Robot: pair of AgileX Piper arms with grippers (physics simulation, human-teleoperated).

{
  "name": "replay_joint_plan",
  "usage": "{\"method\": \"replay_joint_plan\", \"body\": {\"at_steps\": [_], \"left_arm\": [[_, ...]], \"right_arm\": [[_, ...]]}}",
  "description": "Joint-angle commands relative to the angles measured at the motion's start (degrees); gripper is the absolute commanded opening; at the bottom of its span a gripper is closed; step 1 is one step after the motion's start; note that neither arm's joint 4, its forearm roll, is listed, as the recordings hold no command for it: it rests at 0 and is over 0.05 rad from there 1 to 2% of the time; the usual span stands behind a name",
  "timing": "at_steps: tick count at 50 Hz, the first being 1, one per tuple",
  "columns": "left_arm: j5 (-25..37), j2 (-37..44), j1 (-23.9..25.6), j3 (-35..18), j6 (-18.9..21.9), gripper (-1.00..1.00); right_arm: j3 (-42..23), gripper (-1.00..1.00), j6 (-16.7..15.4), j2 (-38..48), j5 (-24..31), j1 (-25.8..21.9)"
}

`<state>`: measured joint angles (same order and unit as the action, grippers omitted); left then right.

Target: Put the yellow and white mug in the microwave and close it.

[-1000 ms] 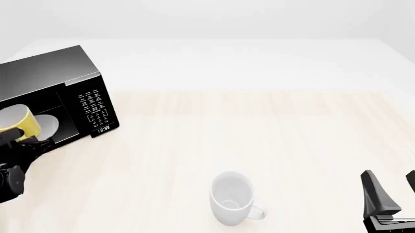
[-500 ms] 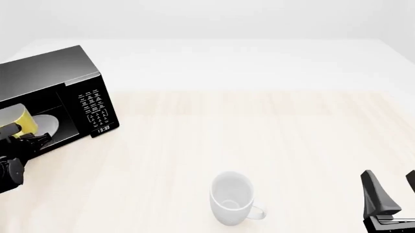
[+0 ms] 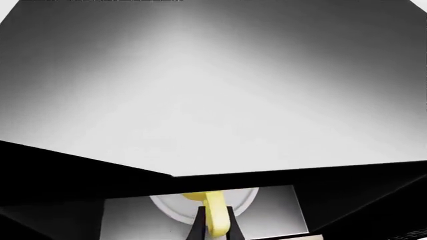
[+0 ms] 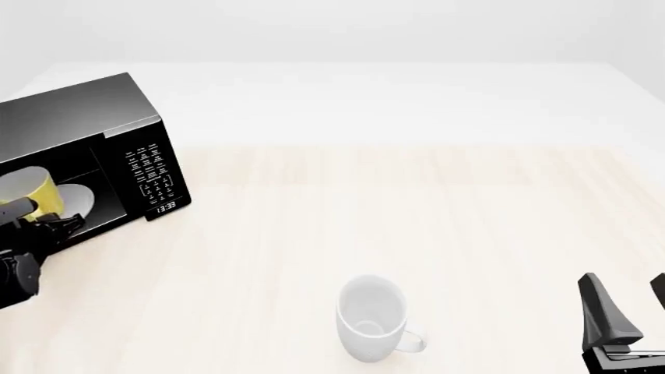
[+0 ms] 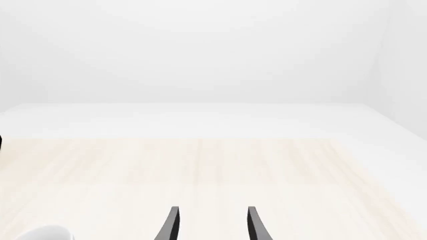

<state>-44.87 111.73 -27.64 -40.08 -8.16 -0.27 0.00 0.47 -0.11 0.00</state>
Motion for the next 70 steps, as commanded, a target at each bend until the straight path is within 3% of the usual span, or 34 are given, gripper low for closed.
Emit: {"method": "replay_joint_plan", "body": {"at_steps": [1,18,31,53,57,70], "left_arm": [[0.7,6.3,-1.7,-3.1,1.7,1.0],[0.9,4.5,-1.7,-1.8,1.7,1.0],[-0.1,-0.2,-0.2,3.0,1.3,1.0],[-0.1,-12.1,0.2,12.2,2.1,1.0],[0.5,-14.5,-0.1,13.5,3.7,1.0],[4.0,-23.8,0.6,17.5,2.0,1.0]], "right_arm": [[0.0,1.0,0.0,0.0,0.0,0.0],[0.0,1.0,0.0,0.0,0.0,0.0],[0.0,1.0,0.0,0.0,0.0,0.0],[0.0,1.0,0.0,0.0,0.0,0.0],[0.0,1.0,0.0,0.0,0.0,0.0],[0.0,1.0,0.0,0.0,0.0,0.0]]}}
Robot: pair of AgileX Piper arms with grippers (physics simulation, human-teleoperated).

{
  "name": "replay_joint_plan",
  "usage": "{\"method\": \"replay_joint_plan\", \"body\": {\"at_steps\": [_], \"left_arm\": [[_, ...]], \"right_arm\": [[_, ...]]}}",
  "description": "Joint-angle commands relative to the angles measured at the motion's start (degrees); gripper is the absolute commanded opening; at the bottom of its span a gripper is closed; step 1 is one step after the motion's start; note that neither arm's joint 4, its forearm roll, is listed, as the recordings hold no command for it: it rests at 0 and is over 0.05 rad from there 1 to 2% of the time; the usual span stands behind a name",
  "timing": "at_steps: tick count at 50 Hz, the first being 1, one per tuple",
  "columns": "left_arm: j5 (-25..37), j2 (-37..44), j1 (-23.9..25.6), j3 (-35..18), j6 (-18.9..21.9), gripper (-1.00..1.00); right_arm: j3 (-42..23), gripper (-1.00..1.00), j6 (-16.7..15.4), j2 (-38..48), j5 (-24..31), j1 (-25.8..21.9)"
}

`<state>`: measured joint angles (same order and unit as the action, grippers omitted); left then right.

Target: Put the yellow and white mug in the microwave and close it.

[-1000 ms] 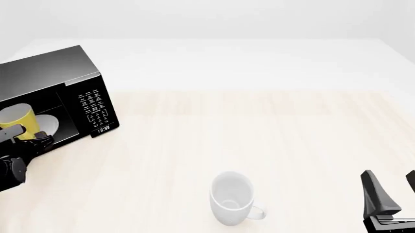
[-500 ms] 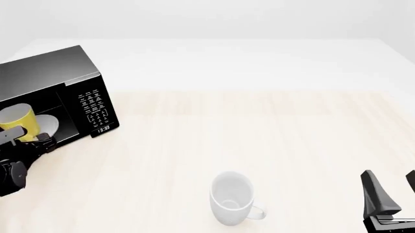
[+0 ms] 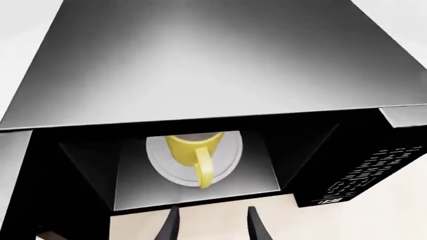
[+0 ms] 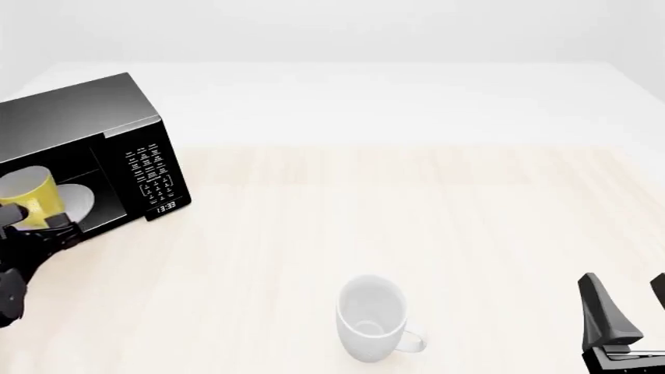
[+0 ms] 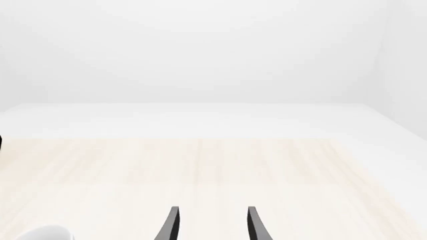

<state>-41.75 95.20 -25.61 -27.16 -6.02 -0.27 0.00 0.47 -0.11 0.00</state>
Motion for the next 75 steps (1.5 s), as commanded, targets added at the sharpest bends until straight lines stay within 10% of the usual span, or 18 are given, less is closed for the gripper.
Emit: {"method": "replay_joint_plan", "body": {"at_steps": [1,33,75], "left_arm": [[1.2,-7.9,-1.5,4.8,-0.2,1.0],[30.7,-44.3,-0.3,5.0,0.1,1.0],[71.0,-68.6,-6.4,-17.6,-0.5,1.0]], "right_arm": [[0.0,1.0,0.0,0.0,0.0,0.0],[0.0,1.0,0.0,0.0,0.0,0.0],[0.0,1.0,0.0,0.0,0.0,0.0]]}}
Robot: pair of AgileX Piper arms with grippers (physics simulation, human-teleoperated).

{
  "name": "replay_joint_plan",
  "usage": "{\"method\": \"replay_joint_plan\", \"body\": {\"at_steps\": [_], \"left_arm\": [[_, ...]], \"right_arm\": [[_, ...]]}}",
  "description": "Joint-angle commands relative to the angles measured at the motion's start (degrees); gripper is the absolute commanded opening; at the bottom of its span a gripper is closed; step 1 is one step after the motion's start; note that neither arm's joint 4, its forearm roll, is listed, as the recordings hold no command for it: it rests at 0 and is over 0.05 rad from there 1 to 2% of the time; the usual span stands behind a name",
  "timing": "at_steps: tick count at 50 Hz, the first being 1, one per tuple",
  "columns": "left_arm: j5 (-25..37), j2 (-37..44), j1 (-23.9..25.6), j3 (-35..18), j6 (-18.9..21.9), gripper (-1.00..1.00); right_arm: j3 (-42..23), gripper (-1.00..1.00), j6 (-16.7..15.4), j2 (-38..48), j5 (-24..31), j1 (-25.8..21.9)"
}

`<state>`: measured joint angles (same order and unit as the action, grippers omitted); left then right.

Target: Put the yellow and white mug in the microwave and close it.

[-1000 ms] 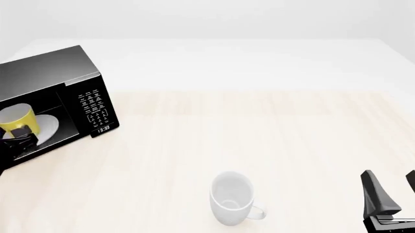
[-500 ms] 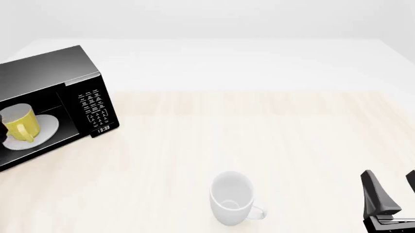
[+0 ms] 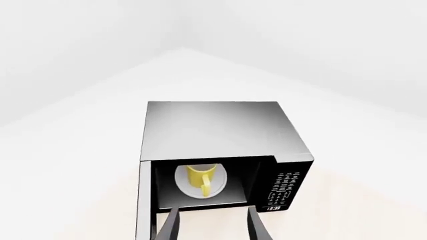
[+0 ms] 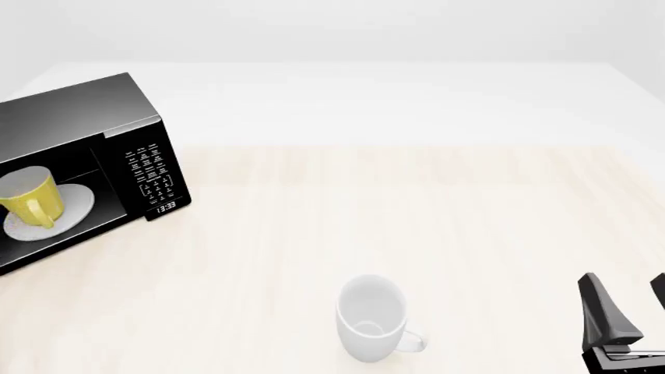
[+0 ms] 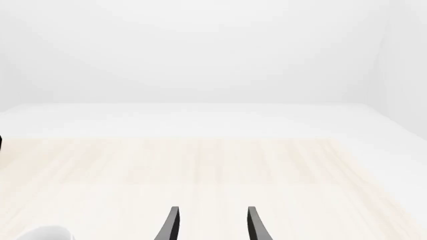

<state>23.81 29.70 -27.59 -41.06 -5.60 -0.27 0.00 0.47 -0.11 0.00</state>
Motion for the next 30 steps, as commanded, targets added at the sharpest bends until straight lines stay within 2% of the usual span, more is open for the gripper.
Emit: {"method": "replay_joint_plan", "body": {"at_steps": [1,7,11,22,28,30], "left_arm": [[5.7,-3.4,-5.2,-4.1,-1.0,1.0],[7.5,-2.6,-8.8,-6.7,-4.3,1.0],[7.0,-2.1,-11.5,-6.6,-4.7,1.0],[4.3,1.2,-20.1,-6.5,-7.4,1.0],[2.1,4.5,-26.4,-7.2,-9.0,1.0],[1.8,5.0,-26.9,-7.2,-9.5,1.0]], "right_arm": [[0.0,1.0,0.0,0.0,0.0,0.0],[0.0,1.0,0.0,0.0,0.0,0.0],[0.0,1.0,0.0,0.0,0.0,0.0],[0.0,1.0,0.0,0.0,0.0,0.0],[0.0,1.0,0.0,0.0,0.0,0.0],[0.0,1.0,0.0,0.0,0.0,0.0]]}}
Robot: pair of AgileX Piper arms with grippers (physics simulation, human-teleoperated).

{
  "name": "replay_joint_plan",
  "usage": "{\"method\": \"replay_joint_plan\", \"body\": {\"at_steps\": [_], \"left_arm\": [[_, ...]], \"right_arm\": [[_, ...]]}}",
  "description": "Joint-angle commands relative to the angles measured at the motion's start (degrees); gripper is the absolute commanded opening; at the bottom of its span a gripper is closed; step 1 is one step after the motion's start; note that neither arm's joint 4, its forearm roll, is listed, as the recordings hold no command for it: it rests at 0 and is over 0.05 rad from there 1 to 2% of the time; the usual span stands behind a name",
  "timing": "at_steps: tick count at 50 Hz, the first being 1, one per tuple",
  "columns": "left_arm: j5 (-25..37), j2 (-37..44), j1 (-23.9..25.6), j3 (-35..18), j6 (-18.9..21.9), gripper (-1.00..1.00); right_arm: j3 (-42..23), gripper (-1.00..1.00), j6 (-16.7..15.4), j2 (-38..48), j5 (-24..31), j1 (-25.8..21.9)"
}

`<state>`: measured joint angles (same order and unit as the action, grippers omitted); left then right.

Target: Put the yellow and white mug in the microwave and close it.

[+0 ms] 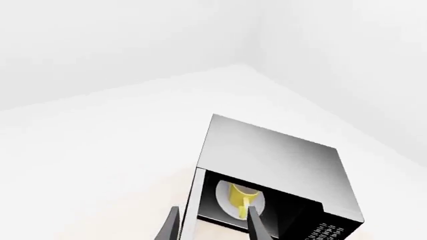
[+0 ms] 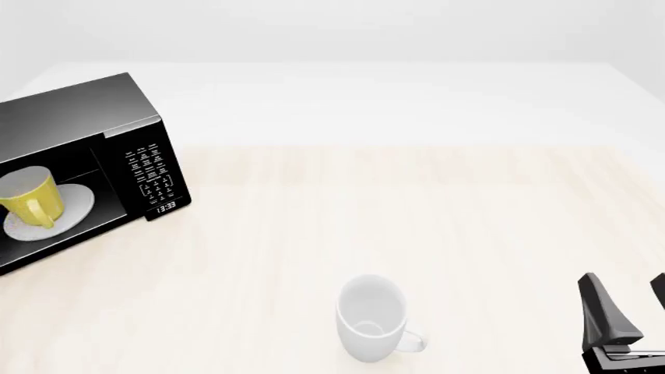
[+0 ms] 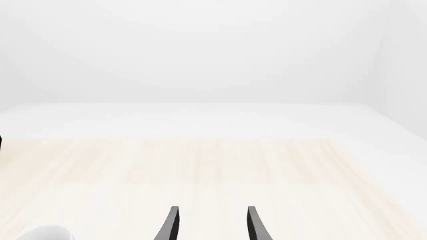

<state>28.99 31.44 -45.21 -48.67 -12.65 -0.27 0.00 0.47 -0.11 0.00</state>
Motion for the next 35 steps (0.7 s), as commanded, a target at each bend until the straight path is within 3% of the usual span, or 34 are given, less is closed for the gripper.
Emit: {"method": "replay_joint_plan", "body": {"at_steps": [1,10,22,35], "left_arm": [[-4.0,3.9,-10.5,0.5,-2.6,1.0],[-8.0,9.7,-16.4,3.1,-6.7,1.0],[-16.1,21.2,-27.1,4.9,-8.1,1.0],[-23.3,32.2,-31.9,8.9,-8.1,1.0]], "right_arm": [[0.0,1.0,0.0,0.0,0.0,0.0],[0.0,1.0,0.0,0.0,0.0,0.0],[0.0,1.0,0.0,0.0,0.0,0.0],[0.0,1.0,0.0,0.0,0.0,0.0]]}}
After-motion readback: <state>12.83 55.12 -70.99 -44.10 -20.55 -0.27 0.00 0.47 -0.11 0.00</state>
